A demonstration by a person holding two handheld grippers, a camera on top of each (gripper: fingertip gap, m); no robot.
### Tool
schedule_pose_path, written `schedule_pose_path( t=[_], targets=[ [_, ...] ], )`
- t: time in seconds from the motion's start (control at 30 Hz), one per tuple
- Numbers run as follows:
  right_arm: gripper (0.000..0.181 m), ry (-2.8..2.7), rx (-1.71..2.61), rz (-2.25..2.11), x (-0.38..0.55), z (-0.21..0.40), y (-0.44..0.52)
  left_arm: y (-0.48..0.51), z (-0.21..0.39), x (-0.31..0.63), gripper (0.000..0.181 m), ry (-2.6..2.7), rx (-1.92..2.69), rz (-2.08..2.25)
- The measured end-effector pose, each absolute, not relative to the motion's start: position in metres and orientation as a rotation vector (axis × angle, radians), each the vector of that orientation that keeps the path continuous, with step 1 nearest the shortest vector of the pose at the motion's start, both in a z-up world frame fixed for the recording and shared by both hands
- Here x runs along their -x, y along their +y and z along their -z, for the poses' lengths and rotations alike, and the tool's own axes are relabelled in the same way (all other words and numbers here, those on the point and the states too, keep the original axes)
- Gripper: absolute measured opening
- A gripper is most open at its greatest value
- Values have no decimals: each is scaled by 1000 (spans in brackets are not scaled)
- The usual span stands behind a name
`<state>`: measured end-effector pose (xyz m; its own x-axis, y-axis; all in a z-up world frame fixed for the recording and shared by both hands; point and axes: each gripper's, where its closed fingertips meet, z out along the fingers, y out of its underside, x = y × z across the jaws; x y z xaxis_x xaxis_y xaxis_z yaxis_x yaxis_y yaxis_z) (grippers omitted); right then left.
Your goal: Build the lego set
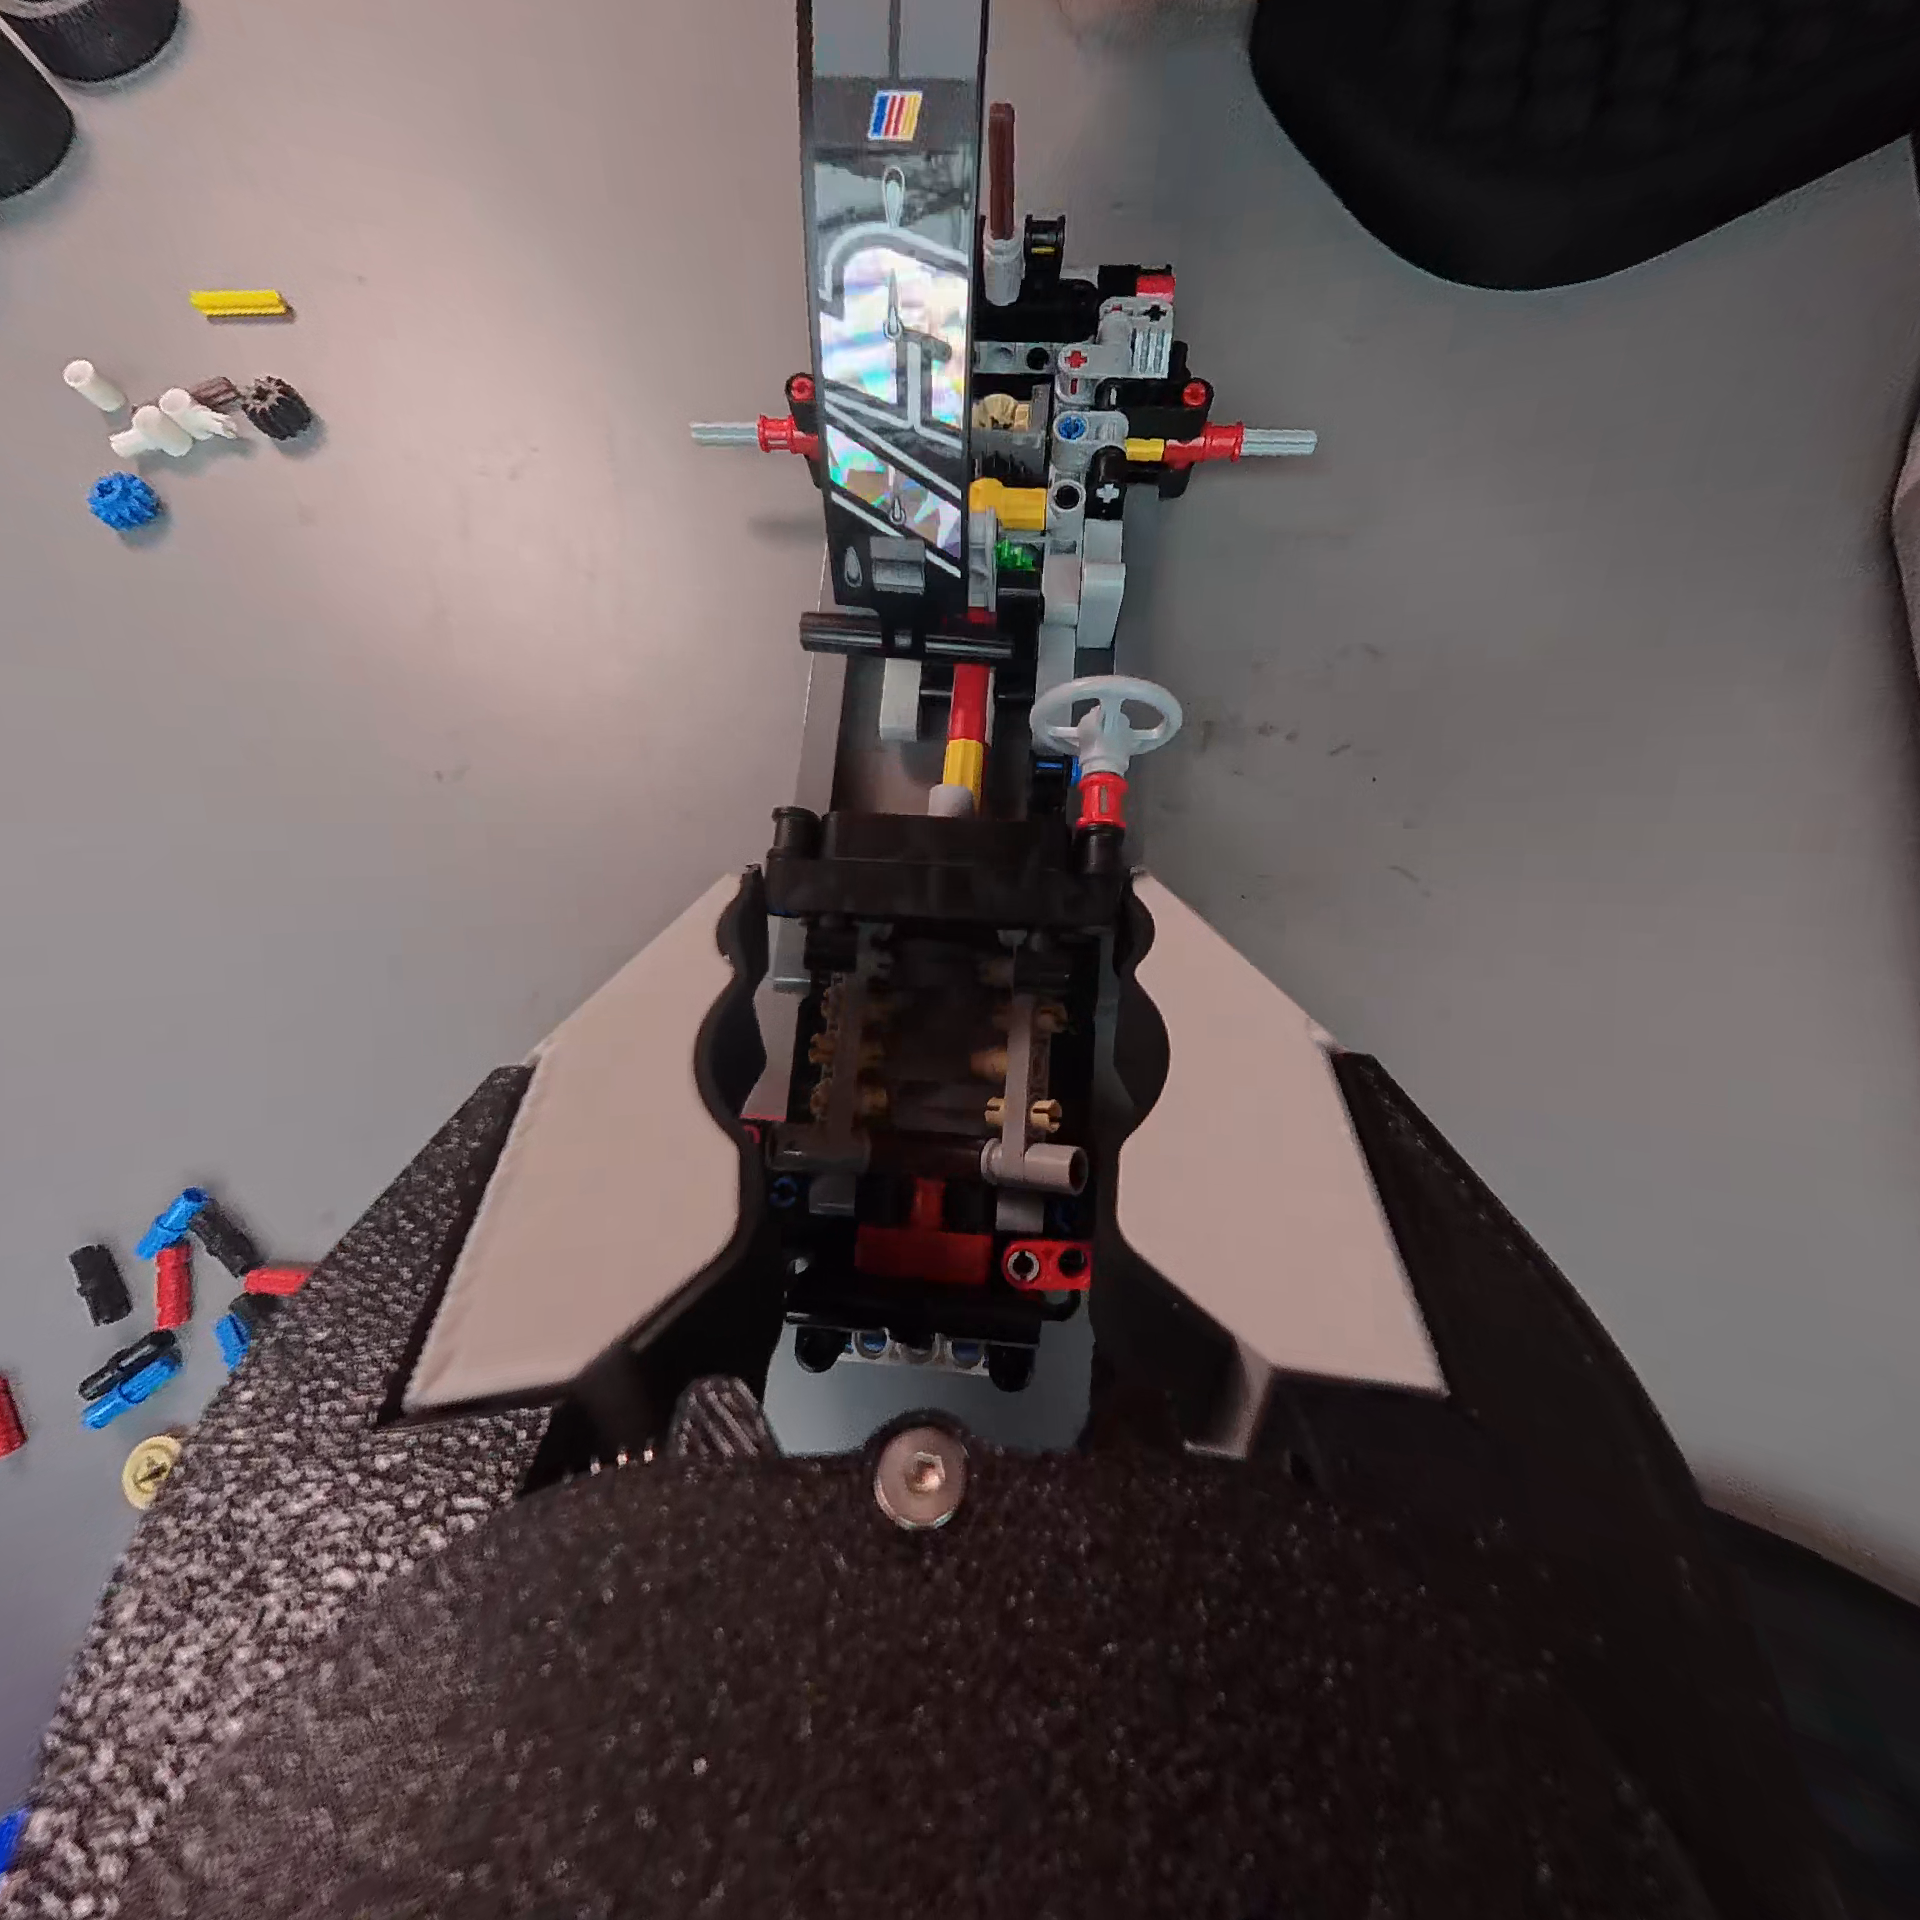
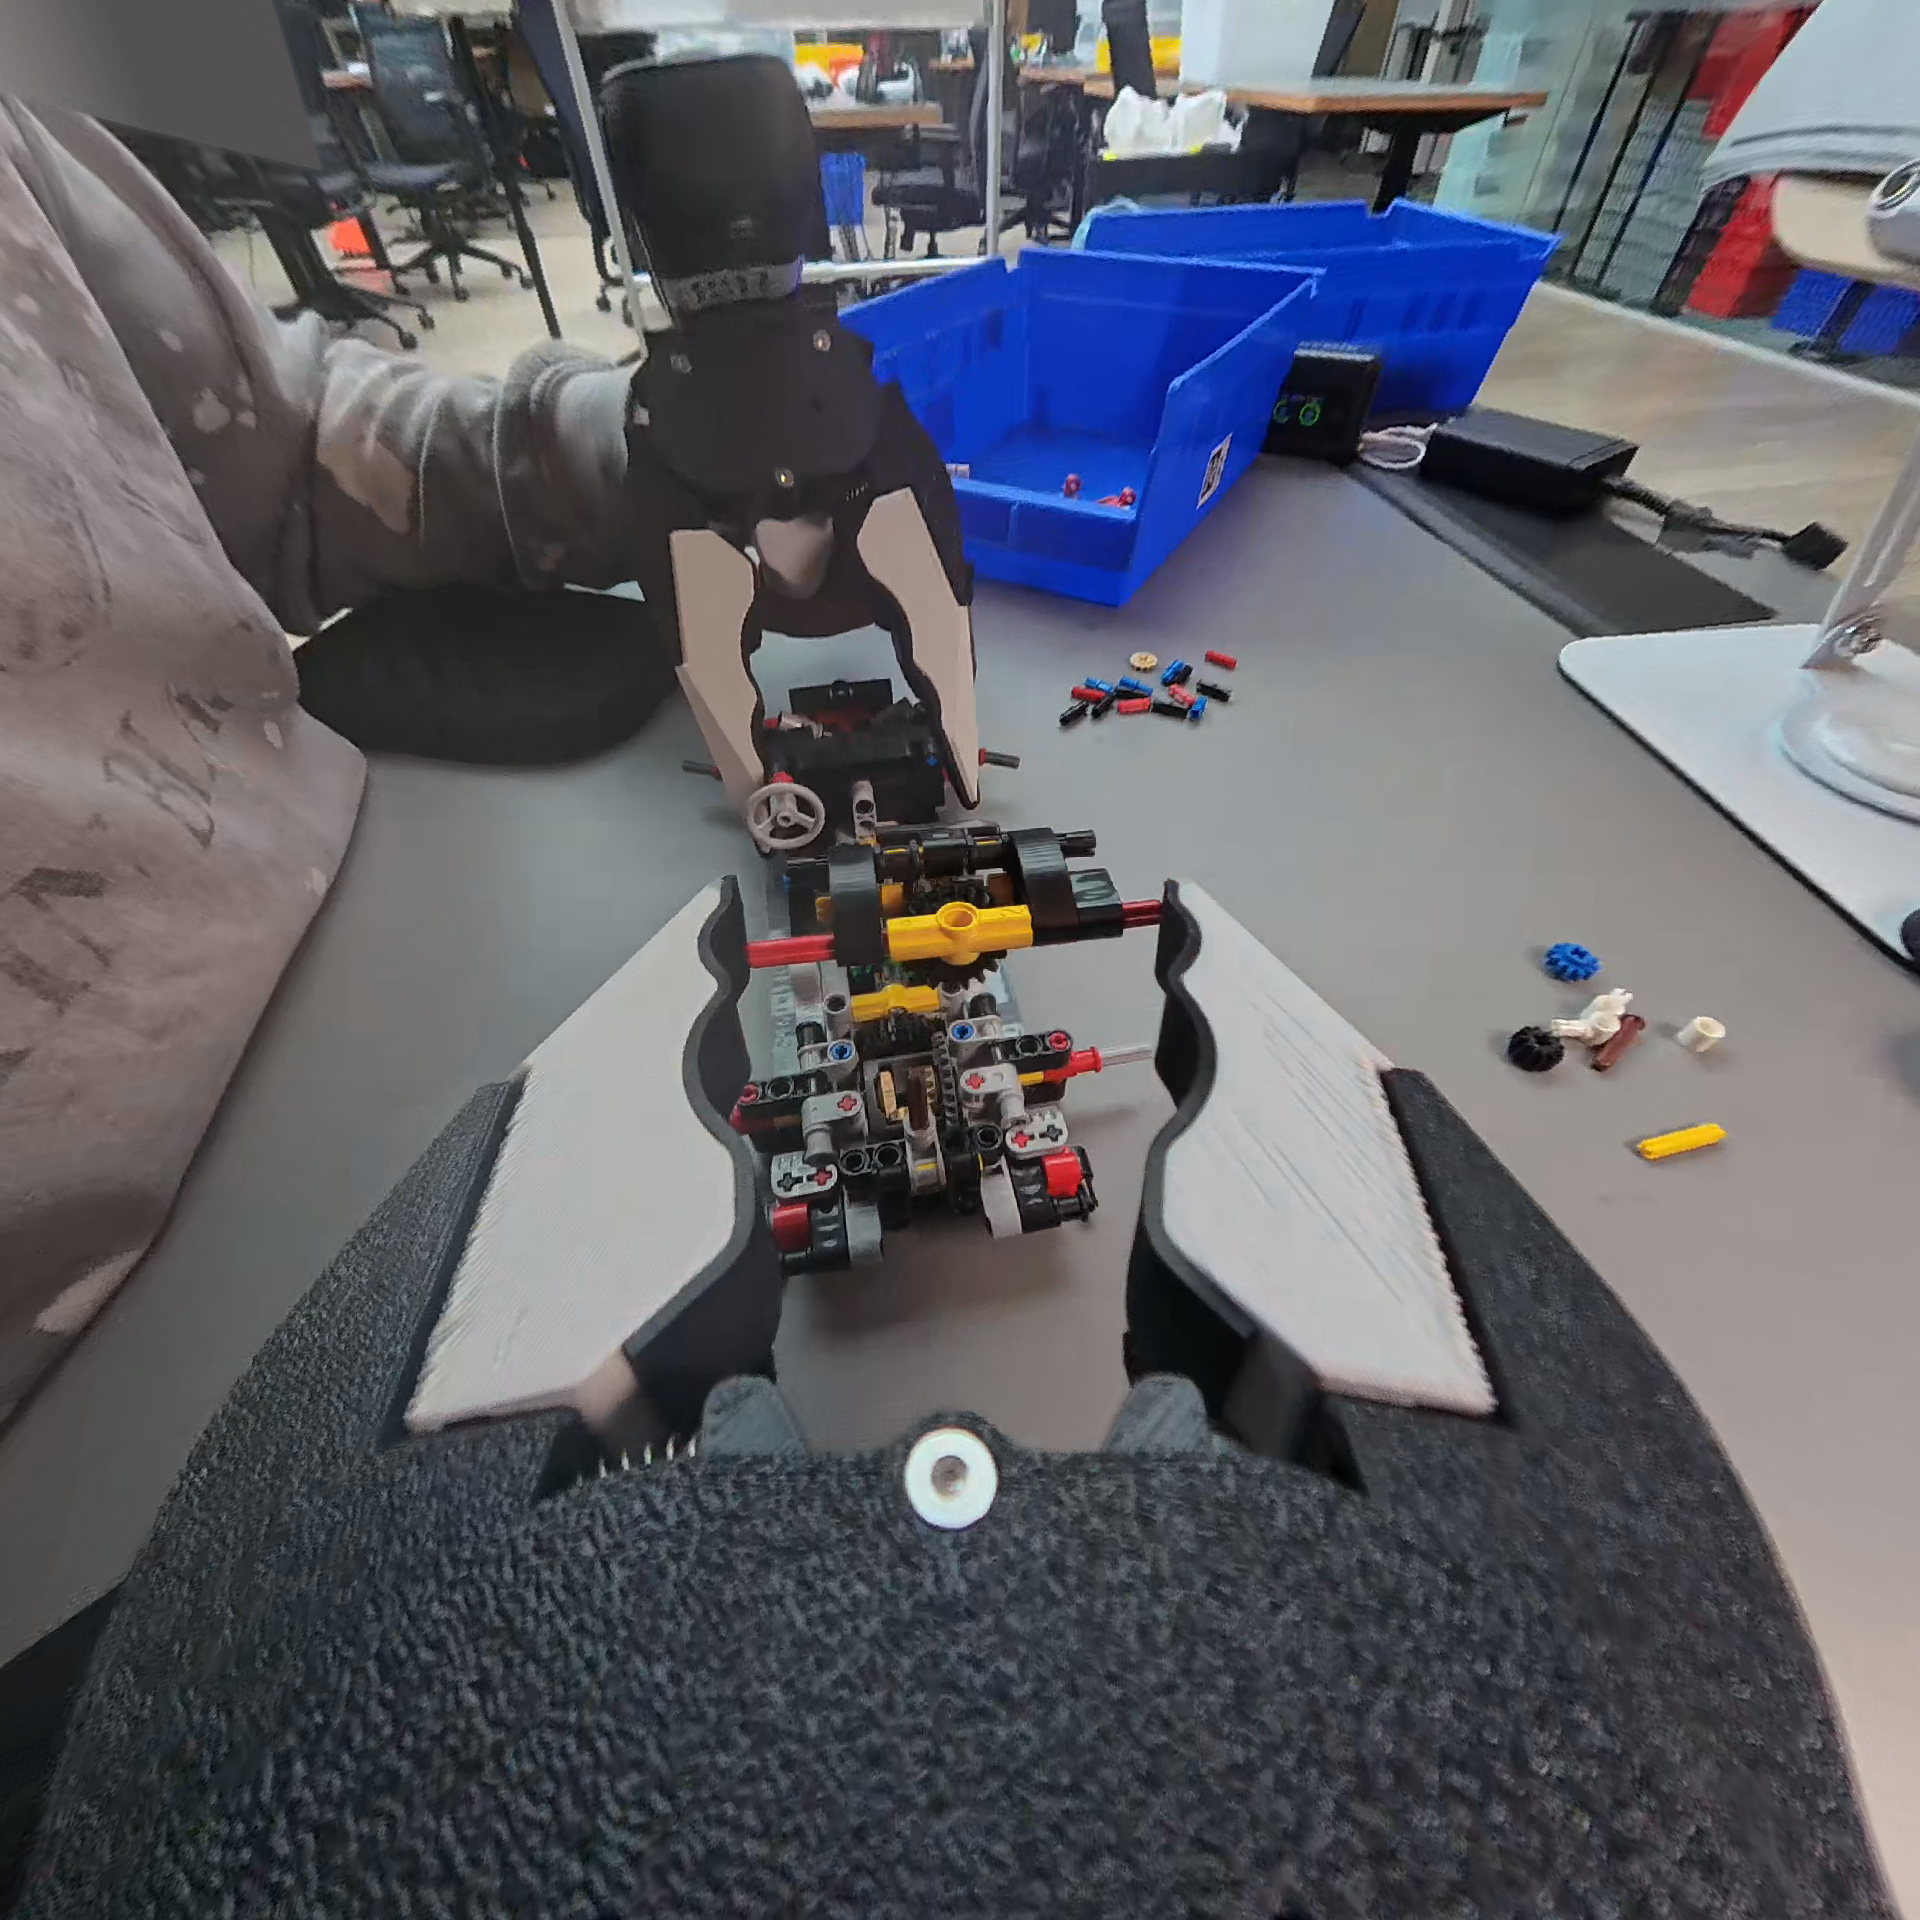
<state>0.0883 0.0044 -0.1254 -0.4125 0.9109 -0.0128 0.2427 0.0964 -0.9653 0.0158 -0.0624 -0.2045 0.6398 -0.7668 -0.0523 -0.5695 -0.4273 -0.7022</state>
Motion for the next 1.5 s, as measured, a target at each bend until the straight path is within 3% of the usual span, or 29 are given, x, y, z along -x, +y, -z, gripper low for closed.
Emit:
schedule_pose_path(
  t=[0.27, 0.6, 0.87, 1.07, 1.33, 1.5],
  targets=[
    [77, -1646, 1118, -1338, -70, 90, 22, -60, 184, -13, 72, 918, 2092, 466],
    [77, -1670, 1073, -1317, 28, 68, 31, -60, 173, 3, 70, 773, 2024, 497],
    [77, -1940, 1309, -1137, 12, 175, 48, -63, 173, 6, 69, 760, 2007, 522],
    [77, -2062, 1420, -940, -13, 212, 59, -64, 175, 2, 69, 761, 2007, 552],
    [73, -1861, 1435, -1075, -40, 148, 79, -65, 165, 7, 70, 752, 1984, 539],
    [67, -2034, 1345, -1062, -70, 133, 39, -63, 156, 18, 70, 711, 1960, 523]
  ],
)
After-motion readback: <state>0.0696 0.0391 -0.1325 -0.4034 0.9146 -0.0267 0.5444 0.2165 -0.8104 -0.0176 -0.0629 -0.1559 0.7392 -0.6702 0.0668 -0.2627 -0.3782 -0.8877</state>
